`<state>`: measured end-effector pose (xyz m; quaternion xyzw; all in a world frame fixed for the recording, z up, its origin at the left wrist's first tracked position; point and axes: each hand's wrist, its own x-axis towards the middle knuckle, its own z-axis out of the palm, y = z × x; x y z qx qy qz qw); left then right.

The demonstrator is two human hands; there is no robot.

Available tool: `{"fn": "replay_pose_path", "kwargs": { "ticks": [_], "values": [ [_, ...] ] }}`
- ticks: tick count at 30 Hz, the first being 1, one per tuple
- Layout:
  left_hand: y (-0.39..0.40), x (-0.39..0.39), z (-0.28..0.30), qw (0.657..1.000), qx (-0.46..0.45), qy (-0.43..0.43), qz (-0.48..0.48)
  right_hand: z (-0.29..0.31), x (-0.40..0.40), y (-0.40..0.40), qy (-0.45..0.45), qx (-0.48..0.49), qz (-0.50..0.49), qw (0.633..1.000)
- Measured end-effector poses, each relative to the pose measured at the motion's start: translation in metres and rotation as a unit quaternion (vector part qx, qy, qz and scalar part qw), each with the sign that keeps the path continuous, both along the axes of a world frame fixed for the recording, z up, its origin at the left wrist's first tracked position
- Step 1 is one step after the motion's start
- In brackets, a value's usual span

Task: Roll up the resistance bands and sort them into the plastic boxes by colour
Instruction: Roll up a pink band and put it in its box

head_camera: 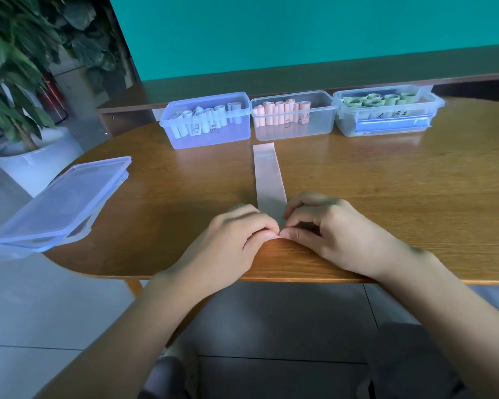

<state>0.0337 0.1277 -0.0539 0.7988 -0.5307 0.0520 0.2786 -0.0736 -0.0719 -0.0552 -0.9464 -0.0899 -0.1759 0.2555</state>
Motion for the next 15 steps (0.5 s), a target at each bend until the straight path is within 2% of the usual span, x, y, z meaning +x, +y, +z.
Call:
{"fn": "replay_pose_path", "kwargs": {
  "ticks": [5, 11, 15],
  "values": [
    [-0.0029, -0.0002, 0.0001, 1.0, 0.011, -0.003, 0.011, -0.0024, 0.007, -0.0016, -0.017, 0.04, -0.042, 0.998],
    [-0.0058, 0.0012, -0.0006, 0.999, 0.008, -0.023, 0.036, -0.0034, 0.0074, 0.0014, -0.026, 0.025, -0.035, 0.999],
    [-0.0071, 0.0012, -0.0003, 0.999, 0.003, -0.013, 0.041, 0.0001, 0.0049, -0.0018, -0.001, 0.026, -0.005, 1.0]
  ]
}}
